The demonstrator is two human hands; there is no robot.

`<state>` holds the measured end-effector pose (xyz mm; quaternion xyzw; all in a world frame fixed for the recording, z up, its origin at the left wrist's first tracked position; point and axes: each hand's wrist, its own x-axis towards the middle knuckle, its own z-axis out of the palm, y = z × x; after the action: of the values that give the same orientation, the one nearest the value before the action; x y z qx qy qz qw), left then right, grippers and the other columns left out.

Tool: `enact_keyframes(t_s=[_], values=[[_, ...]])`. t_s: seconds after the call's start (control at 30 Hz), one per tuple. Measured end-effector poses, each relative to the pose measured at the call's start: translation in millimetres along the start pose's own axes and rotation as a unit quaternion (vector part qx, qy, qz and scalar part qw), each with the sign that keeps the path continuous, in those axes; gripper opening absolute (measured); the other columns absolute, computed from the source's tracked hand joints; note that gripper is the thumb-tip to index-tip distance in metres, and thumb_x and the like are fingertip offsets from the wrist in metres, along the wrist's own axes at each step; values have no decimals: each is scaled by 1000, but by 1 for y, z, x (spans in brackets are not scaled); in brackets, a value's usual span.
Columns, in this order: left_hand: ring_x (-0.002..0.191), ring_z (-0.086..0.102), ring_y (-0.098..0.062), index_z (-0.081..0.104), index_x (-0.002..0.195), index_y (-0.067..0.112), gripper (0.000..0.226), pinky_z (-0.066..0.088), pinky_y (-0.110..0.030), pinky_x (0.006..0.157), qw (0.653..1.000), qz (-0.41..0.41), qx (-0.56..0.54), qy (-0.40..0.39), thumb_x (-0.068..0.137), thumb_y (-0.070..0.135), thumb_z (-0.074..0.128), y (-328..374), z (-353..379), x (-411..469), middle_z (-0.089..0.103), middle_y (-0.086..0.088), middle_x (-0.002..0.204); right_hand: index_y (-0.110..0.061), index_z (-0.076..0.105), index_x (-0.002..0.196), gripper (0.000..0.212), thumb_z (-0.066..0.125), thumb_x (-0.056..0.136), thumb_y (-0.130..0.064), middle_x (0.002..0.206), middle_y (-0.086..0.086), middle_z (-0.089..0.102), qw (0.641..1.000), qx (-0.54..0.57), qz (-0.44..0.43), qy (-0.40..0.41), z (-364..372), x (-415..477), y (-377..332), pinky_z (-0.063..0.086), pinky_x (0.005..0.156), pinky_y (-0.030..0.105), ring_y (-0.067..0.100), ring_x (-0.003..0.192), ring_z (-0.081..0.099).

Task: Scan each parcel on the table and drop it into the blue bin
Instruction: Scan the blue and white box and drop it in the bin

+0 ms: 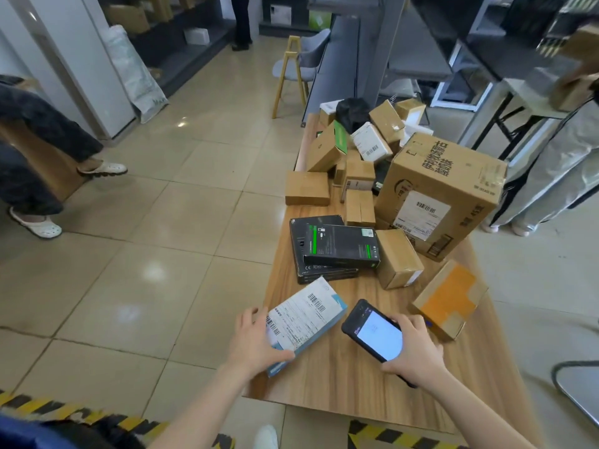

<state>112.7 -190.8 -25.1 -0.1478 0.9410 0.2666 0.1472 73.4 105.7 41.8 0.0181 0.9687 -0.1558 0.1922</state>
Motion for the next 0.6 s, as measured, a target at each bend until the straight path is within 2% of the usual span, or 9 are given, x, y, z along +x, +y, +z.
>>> enact_keyframes(t_s=[0.07, 0.13, 0.27, 0.37, 0.47, 0.6], values=[[130, 26, -22, 36, 137, 20, 110, 38, -32, 104, 999, -5, 35, -23, 48, 69, 75, 3, -6, 6, 29, -3, 133, -30, 31, 137, 100, 84, 54, -44, 129, -6, 34, 999, -28, -19, 9, -8, 5, -1, 40, 100, 41, 11, 116, 40], [128, 26, -20, 35, 138, 19, 106, 41, -31, 102, 998, 34, 50, -27, 50, 63, 75, 4, -13, 13, 27, -2, 130, -31, 30, 138, 101, 83, 53, -44, 126, -7, 33, 997, -63, -39, 11, -17, 10, -2, 38, 99, 40, 11, 117, 39], [136, 21, -18, 17, 153, 16, 112, 35, -25, 108, 990, 124, 58, -24, 62, 49, 75, -6, -22, 20, 21, -2, 143, -31, 27, 141, 103, 81, 55, -45, 127, -6, 31, 991, -114, -73, 10, -29, 16, -7, 34, 101, 38, 13, 119, 39], [139, 22, -19, 12, 154, 18, 118, 33, -27, 111, 989, 123, 60, -51, 62, 44, 81, -14, -28, 22, 17, -2, 149, -31, 23, 143, 102, 80, 59, -45, 130, -5, 30, 985, -149, -87, 6, -35, 18, -13, 33, 103, 38, 14, 122, 37], [129, 33, -16, 18, 153, 17, 112, 40, -24, 104, 989, 128, 68, -22, 63, 35, 83, -18, -32, 25, 27, 2, 142, -32, 23, 143, 102, 81, 60, -43, 132, -4, 29, 980, -176, -97, 5, -39, 20, -18, 31, 103, 39, 15, 123, 38], [130, 30, -12, 17, 152, 21, 109, 49, -24, 94, 978, 165, 126, 31, 66, 29, 82, -15, -40, 29, 28, 7, 143, -34, 23, 142, 101, 82, 60, -42, 133, -3, 31, 973, -207, -100, 12, -44, 21, -20, 31, 101, 40, 16, 123, 36]])
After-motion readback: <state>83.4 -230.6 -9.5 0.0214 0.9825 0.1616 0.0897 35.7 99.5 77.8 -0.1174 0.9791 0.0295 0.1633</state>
